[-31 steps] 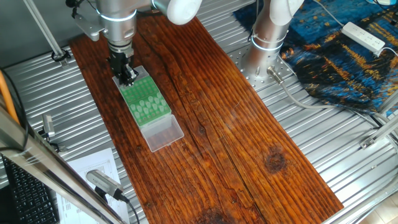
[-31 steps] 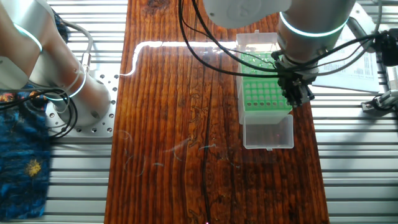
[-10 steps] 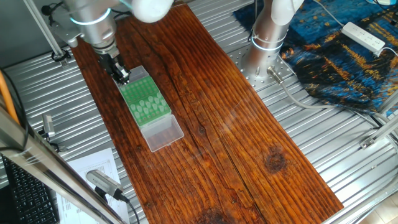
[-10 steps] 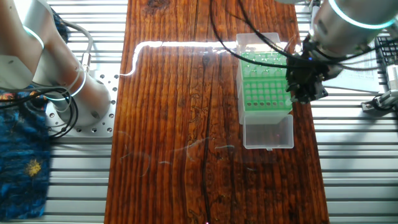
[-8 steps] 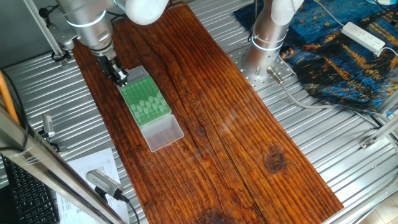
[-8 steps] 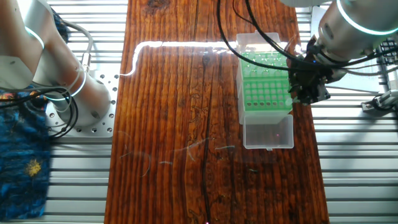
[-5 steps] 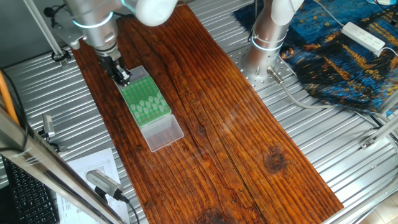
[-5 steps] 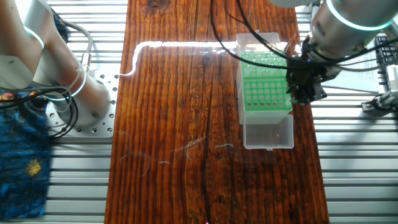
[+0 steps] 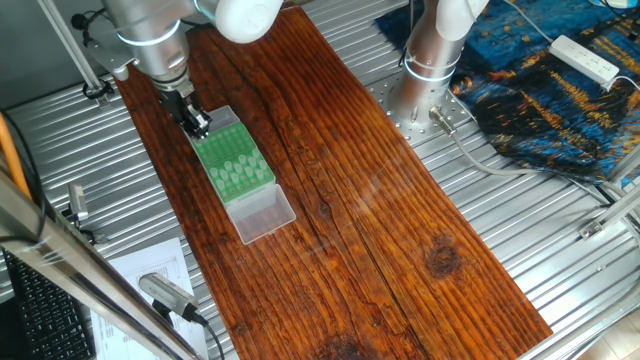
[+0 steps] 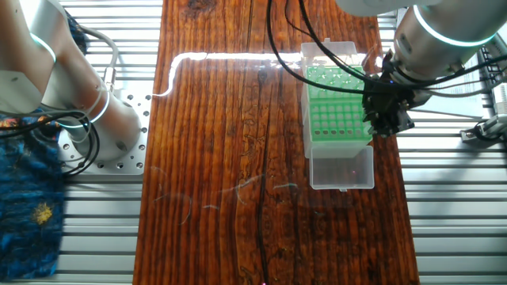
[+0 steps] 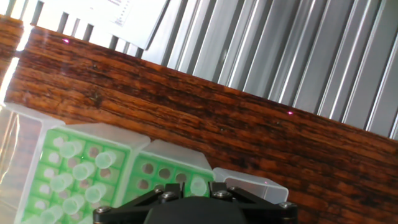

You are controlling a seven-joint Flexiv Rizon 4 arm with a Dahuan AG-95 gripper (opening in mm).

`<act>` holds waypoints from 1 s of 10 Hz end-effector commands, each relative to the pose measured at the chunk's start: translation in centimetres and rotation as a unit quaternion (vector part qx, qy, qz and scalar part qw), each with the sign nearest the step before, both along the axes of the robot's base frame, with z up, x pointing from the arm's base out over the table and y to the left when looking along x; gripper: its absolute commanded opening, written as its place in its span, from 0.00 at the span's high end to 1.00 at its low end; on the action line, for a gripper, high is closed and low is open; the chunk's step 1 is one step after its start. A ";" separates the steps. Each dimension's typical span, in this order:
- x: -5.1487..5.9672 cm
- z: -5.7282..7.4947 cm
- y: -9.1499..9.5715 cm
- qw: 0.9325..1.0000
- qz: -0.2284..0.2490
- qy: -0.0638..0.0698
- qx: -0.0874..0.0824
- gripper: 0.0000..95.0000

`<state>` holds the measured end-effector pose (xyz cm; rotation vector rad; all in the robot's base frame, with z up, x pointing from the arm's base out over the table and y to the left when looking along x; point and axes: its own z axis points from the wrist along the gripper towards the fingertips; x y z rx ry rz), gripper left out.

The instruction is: Transfer all large pipette tips from one holder to another

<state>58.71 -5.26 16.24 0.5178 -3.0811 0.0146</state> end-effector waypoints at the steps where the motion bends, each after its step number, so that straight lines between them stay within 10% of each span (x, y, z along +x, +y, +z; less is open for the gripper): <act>1: 0.1 -0.1 -0.1 1.000 0.001 0.001 0.002 0.80; 10: 0.3 -1.1 -0.2 1.000 0.008 -0.001 0.000 0.80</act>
